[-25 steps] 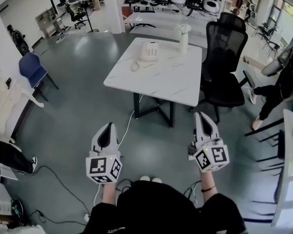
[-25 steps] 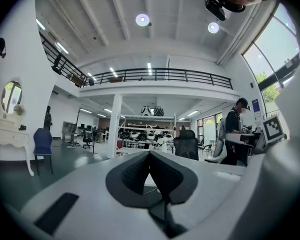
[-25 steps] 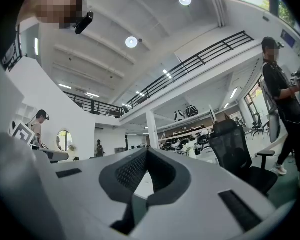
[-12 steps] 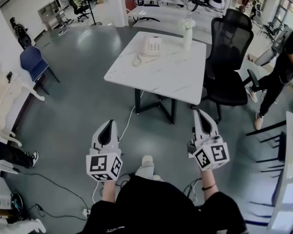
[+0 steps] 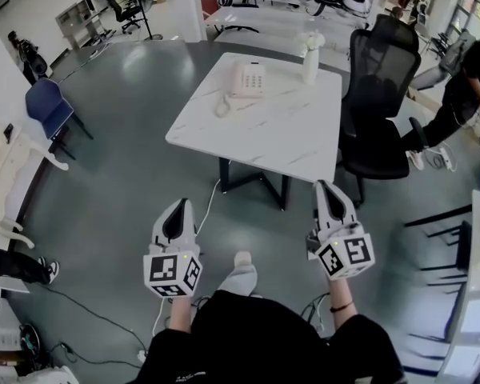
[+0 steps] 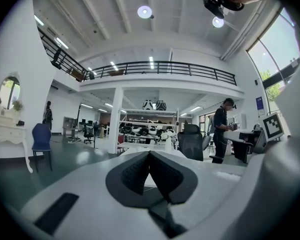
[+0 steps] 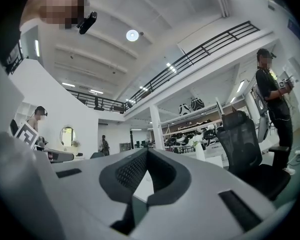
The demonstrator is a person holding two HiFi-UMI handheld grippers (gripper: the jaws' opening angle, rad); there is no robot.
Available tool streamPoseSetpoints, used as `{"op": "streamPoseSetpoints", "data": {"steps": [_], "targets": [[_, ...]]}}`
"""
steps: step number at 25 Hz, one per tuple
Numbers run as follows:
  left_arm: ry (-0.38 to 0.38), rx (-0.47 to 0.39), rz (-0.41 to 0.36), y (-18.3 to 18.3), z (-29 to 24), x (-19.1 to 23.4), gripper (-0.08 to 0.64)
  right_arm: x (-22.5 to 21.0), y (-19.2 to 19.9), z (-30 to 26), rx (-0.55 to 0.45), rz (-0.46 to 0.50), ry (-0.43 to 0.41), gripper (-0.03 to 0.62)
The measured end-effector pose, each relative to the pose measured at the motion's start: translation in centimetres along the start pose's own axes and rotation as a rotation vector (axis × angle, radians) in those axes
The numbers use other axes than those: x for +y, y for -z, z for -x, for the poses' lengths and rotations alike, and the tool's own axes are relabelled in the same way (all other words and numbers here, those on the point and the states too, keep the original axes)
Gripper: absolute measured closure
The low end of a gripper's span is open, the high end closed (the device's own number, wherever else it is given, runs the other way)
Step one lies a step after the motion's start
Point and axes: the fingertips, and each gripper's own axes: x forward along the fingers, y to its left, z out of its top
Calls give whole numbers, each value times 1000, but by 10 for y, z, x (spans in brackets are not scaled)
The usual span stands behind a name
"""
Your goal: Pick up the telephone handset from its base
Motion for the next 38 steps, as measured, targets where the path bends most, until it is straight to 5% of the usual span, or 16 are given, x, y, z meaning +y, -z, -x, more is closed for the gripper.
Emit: {"op": "streamPoseSetpoints", "data": {"steps": [18, 38], "targets": [[54, 19, 25, -11, -152, 70, 561, -27, 20, -158, 11, -16, 46, 600], [84, 44, 55, -2, -257, 94, 561, -72, 30, -251, 10, 1, 87, 600]]}}
